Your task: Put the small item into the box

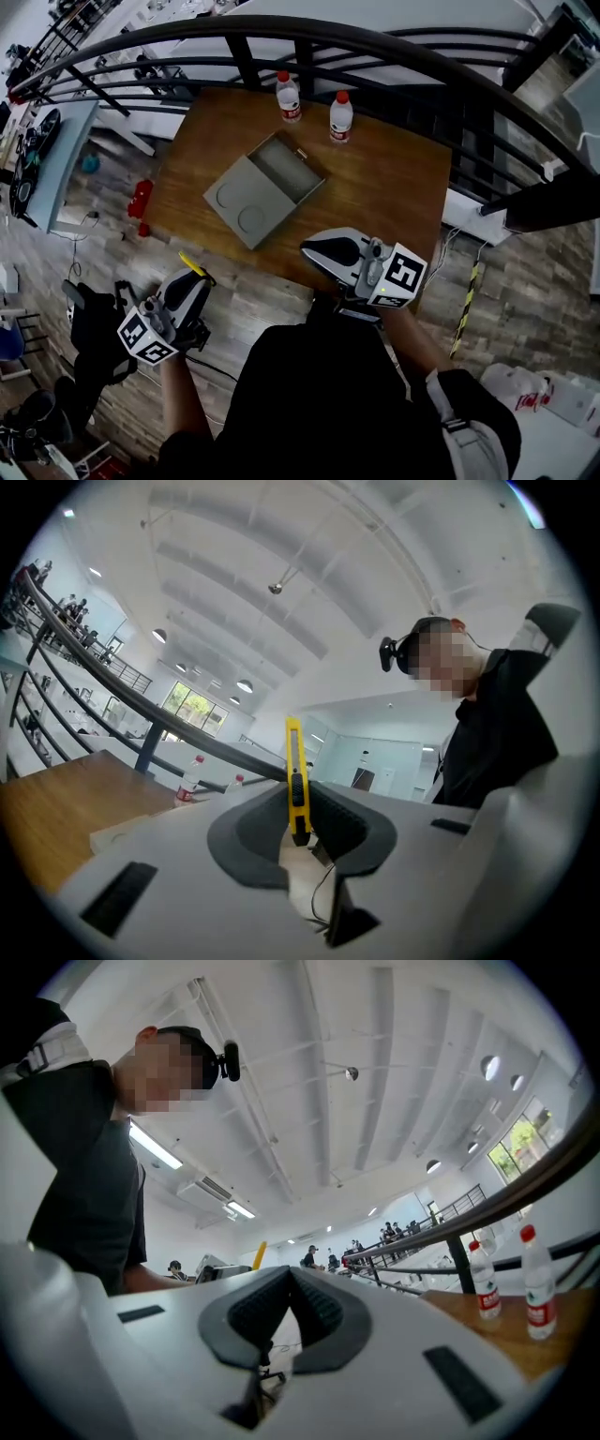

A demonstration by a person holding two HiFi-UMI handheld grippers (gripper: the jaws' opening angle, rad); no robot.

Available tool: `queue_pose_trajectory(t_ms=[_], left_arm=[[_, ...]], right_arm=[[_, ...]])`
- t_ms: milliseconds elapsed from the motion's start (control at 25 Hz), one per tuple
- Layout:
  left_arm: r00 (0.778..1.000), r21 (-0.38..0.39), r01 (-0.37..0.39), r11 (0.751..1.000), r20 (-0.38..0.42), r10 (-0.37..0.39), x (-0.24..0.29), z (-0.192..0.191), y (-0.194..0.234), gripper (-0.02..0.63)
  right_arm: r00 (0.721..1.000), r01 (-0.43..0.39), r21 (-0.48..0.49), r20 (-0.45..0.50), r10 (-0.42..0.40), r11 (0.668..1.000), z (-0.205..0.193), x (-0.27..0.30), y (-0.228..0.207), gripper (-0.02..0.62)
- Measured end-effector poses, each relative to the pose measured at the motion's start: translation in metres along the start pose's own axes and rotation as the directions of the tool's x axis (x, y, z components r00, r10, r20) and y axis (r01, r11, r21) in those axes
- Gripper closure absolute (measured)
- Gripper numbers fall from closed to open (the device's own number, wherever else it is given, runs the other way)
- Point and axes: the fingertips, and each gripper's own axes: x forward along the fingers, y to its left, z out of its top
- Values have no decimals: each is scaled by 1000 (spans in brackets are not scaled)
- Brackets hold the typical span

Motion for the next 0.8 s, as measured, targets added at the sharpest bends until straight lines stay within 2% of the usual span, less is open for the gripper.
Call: queue_pose_trajectory(t_ms=[200, 440, 600, 800], left_arm=[[998, 17, 41, 999, -51, -40, 31, 5, 33, 528], [986, 65, 113, 991, -134, -103, 66, 16, 74, 528], [953, 126, 203, 971, -255, -166, 89, 19, 107, 528], [893, 150, 323, 934, -374, -249, 116, 22, 140, 528]], right_arm=[[998, 62, 0, 6, -62, 998, -1, -13, -30, 584], [983, 183, -2, -1, -183, 983, -7, -32, -56, 584], [953, 302, -29, 4, -302, 953, -6, -35, -74, 584], [889, 457, -43, 42, -455, 889, 4, -37, -91, 584]])
